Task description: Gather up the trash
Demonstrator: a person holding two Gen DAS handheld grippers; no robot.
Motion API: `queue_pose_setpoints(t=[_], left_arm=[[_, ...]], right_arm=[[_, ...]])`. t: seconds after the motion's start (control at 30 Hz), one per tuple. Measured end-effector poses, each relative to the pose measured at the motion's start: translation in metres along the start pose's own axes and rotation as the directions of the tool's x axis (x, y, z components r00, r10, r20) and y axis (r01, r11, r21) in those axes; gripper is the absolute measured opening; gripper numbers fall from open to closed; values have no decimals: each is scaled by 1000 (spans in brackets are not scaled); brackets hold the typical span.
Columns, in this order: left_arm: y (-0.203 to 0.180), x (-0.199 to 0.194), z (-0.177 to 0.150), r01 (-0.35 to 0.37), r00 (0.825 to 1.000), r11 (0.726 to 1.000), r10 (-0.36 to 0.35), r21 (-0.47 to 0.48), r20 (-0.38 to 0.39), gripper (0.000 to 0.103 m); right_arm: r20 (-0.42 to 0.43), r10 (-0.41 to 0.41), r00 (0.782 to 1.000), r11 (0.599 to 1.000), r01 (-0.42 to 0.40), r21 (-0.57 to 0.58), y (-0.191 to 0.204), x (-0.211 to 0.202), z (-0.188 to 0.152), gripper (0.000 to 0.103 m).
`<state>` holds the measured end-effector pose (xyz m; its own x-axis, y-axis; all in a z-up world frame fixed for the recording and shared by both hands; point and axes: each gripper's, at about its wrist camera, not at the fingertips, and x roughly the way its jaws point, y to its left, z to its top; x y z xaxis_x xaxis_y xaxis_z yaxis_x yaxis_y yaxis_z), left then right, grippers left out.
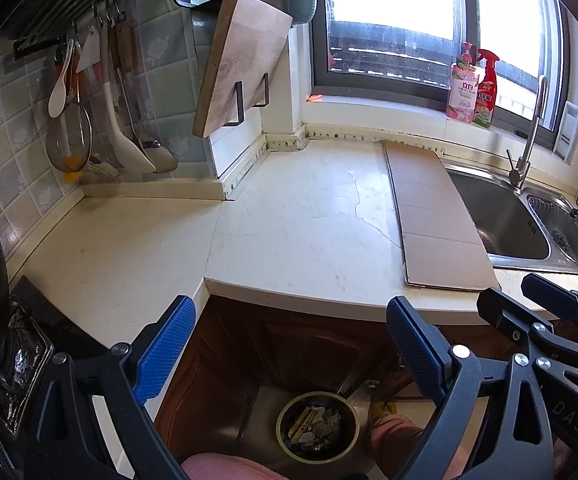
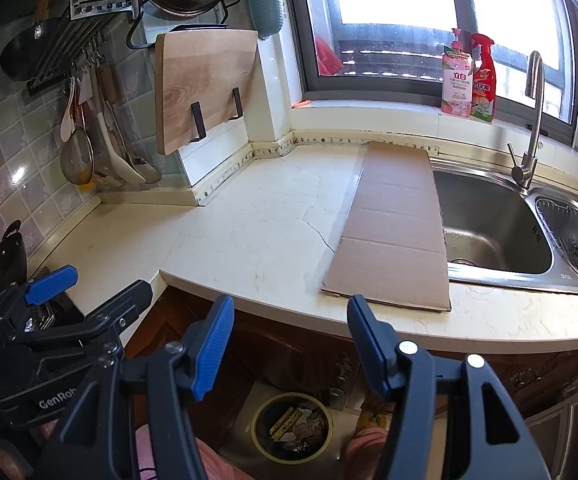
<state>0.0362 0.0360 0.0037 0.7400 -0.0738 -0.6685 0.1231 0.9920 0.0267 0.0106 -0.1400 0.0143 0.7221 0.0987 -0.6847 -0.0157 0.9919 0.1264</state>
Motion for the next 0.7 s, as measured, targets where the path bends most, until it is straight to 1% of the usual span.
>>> queue_pose_setpoints(t=[0.7], left_arm=[[-1,7,-4,4,1000,1000,-4,5,-27,95]], right_arm=[[-21,-7,1000,1000,7,4,3,8,-4,60]])
